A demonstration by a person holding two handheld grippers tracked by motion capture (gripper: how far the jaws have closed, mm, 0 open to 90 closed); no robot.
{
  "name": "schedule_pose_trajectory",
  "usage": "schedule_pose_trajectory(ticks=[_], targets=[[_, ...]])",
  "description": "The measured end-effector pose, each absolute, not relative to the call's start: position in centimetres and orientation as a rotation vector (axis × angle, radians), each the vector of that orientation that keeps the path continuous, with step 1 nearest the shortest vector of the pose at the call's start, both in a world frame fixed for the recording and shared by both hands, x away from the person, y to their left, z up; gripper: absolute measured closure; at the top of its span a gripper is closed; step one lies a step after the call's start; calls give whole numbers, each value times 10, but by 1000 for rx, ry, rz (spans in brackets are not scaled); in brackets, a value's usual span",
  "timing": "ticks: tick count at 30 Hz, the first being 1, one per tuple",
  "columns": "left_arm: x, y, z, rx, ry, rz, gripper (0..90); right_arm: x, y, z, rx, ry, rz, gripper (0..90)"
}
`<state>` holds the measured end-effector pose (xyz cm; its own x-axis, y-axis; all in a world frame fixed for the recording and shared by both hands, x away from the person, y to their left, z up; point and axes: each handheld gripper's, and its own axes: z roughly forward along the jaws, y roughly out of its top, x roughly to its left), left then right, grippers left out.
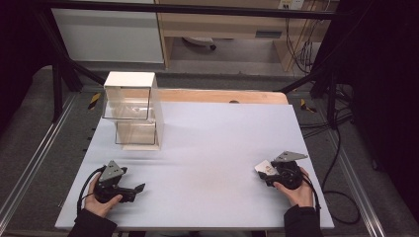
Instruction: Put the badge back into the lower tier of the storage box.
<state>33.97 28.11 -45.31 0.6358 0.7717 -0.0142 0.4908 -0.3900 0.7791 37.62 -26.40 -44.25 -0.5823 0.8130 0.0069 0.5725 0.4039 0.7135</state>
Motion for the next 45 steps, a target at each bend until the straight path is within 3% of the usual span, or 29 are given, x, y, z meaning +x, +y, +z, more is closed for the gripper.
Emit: schedule_pose_trajectory(ticks=[45], targets=[[340,282,-453,2068,985,453,66,368,-208,-425,1039,2403,1115,331]])
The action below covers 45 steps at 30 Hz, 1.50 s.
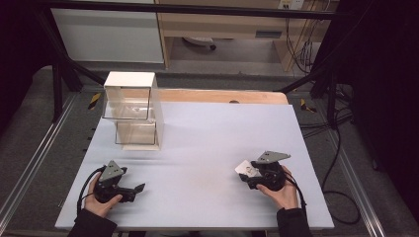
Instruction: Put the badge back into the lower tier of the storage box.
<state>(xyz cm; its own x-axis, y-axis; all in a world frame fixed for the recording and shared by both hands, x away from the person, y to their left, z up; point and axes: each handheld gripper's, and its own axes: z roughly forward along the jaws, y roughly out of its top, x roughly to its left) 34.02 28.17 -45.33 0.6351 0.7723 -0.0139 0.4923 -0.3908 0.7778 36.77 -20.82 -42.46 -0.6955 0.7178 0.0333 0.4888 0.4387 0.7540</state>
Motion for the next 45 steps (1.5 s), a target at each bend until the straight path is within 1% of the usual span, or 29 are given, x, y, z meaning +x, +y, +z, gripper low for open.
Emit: schedule_pose_trajectory(ticks=[13,45], targets=[[340,282,-453,2066,987,454,66,370,-185,-418,994,2420,1146,331],[340,282,-453,2066,986,455,66,380,-107,-404,877,2454,1256,331]])
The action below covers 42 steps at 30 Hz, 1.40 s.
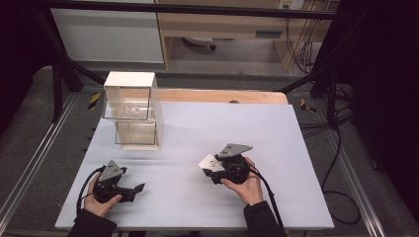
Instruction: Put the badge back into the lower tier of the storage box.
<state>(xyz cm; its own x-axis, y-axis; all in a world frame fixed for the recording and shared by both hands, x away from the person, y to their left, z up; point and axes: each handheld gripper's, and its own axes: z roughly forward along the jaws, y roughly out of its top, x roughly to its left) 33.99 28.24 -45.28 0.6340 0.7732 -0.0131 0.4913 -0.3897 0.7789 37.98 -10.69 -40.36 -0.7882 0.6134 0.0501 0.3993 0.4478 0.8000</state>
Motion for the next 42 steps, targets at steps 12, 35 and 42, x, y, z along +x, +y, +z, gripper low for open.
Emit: schedule_pose_trajectory(ticks=[12,35,42], targets=[[340,283,-453,2064,986,454,66,383,-84,-400,857,2452,1286,331],[340,283,-453,2065,983,454,66,392,-33,-389,812,2438,1328,331],[340,283,-452,2065,982,453,66,396,-22,-388,817,2428,1335,332]])
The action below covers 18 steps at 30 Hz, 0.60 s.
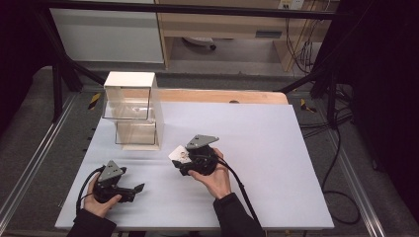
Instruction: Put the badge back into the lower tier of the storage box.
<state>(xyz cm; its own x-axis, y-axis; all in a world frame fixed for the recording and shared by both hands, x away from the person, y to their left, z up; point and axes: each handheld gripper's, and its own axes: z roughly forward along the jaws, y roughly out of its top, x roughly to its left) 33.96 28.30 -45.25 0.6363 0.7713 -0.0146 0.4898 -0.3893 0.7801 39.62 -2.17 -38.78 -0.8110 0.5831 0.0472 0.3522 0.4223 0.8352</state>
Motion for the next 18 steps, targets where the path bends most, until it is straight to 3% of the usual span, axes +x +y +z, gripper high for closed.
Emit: schedule_pose_trajectory(ticks=[18], targets=[[340,284,-452,2065,982,453,66,409,11,-382,806,2405,1360,331]])
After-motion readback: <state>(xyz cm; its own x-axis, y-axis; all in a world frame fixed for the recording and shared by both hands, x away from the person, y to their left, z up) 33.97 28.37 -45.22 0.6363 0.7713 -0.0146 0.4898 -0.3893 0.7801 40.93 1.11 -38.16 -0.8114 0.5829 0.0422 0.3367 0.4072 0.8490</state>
